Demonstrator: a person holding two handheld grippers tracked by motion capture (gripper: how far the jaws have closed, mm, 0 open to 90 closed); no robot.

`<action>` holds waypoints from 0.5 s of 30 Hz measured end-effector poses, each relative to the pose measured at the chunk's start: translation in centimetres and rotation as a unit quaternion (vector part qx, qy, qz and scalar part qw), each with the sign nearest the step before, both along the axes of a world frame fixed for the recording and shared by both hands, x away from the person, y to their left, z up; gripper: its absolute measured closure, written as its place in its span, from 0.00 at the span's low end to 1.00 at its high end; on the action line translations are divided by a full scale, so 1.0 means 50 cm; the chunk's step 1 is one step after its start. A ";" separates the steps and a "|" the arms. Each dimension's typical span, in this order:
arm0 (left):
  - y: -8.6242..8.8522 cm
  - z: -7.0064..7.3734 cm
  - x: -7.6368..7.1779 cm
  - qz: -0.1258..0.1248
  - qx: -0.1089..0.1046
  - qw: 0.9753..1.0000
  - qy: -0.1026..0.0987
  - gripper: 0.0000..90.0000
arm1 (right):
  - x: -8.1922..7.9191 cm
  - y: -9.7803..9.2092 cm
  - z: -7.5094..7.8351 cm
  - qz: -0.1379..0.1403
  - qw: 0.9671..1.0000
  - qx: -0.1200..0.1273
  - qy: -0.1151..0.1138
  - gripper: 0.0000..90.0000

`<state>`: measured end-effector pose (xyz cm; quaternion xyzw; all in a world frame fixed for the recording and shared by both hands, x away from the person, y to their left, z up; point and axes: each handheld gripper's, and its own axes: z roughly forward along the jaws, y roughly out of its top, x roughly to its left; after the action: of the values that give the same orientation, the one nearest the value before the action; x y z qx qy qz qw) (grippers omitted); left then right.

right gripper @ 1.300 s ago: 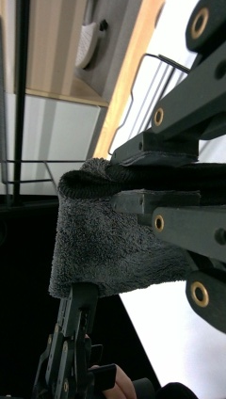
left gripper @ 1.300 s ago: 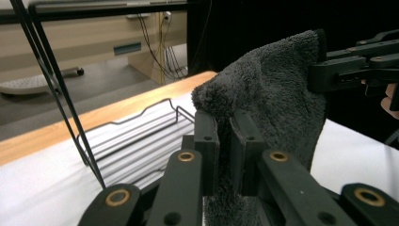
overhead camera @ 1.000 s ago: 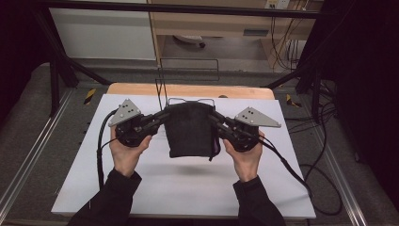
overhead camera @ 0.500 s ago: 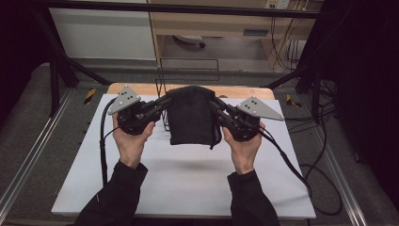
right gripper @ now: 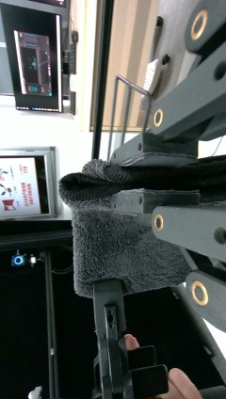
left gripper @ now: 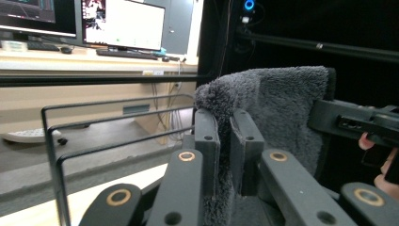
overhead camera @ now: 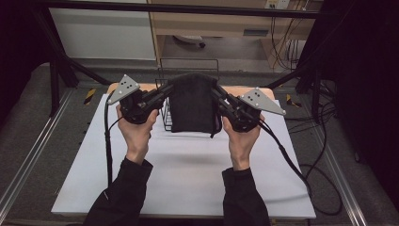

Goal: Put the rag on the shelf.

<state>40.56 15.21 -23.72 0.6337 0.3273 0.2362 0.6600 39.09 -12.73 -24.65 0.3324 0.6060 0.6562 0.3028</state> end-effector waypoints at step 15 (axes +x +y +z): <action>0.005 0.077 -0.005 0.022 -0.020 0.998 -0.053 0.92 | -0.003 0.014 0.079 -0.002 0.999 0.012 -0.050 0.89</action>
<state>40.31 15.45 -19.86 0.6001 0.3103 0.2769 0.6833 38.96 -12.01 -20.69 0.3043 0.5814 0.6785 0.3300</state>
